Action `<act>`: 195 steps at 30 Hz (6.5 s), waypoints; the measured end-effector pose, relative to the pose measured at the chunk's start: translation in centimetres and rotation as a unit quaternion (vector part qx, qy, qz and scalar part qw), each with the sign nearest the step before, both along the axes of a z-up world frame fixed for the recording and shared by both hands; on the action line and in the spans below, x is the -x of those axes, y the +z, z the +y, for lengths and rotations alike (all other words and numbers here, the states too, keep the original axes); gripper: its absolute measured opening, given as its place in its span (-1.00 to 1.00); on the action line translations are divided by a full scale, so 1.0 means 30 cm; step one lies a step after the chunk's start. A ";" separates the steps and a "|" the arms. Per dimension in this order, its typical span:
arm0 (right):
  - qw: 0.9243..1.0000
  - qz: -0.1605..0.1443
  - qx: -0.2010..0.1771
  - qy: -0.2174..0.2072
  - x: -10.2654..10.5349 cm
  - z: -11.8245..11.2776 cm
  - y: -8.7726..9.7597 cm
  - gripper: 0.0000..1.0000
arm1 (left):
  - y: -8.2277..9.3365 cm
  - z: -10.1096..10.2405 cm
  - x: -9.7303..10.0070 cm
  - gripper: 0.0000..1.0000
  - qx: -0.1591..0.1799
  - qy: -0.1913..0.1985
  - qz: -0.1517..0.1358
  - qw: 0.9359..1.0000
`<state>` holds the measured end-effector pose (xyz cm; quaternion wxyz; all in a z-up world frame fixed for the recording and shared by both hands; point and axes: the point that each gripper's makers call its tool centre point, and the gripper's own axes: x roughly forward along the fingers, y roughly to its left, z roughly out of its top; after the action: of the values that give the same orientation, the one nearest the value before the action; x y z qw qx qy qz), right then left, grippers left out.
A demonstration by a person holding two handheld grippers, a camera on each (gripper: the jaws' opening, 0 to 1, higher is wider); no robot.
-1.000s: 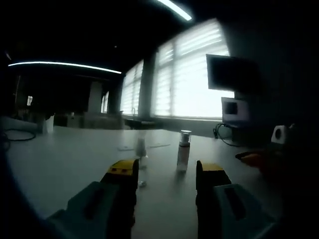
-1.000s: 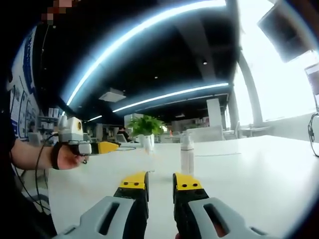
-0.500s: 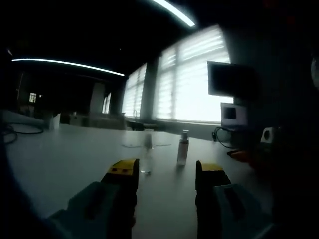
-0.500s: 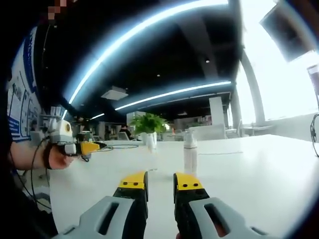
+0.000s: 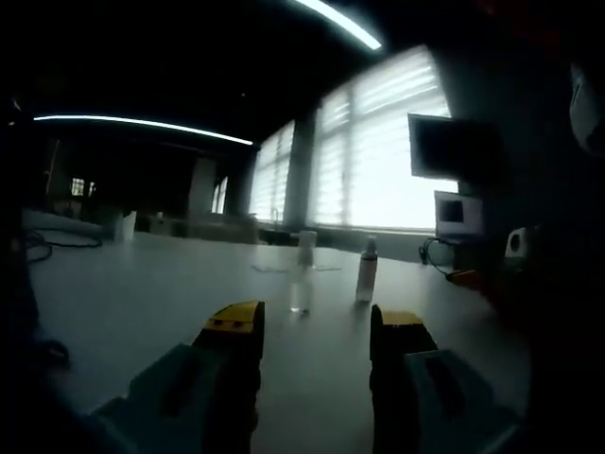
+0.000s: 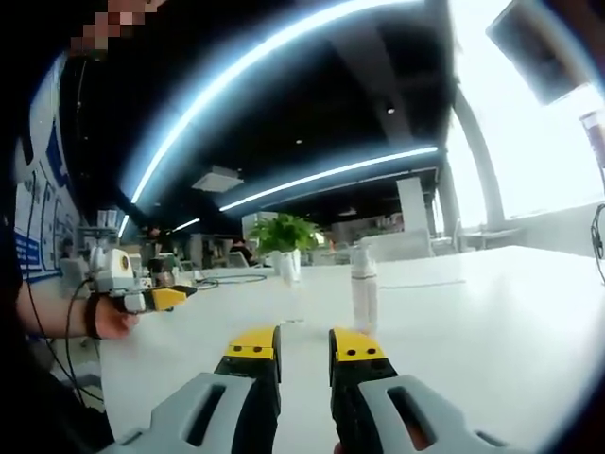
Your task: Clamp pump bottle remove cover press pump head put on cover
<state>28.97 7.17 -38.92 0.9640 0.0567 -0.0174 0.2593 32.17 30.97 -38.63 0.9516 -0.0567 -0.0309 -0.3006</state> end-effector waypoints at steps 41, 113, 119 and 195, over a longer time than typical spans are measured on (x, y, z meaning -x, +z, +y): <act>0.998 -0.020 0.057 0.018 0.022 0.042 -0.010 -0.53 | -0.007 -0.060 0.039 -0.18 -0.026 -0.045 -0.008 0.999; 0.999 -0.023 0.040 0.008 0.011 0.007 -0.011 -0.59 | 0.007 -0.423 -0.148 -0.21 -0.041 -0.039 0.003 0.998; 0.999 -0.019 0.045 0.002 0.005 0.004 -0.017 -0.59 | 0.014 -0.485 -0.187 -0.21 -0.042 -0.042 0.008 0.998; 0.999 -0.018 0.029 -0.020 -0.004 -0.020 -0.004 -0.63 | -0.007 -0.806 -0.431 -0.75 -0.030 -0.019 0.006 0.999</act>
<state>29.10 6.55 -39.03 0.9697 0.0233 -0.0285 0.2414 45.08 6.79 -38.85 0.9471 -0.0305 -0.0151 -0.3192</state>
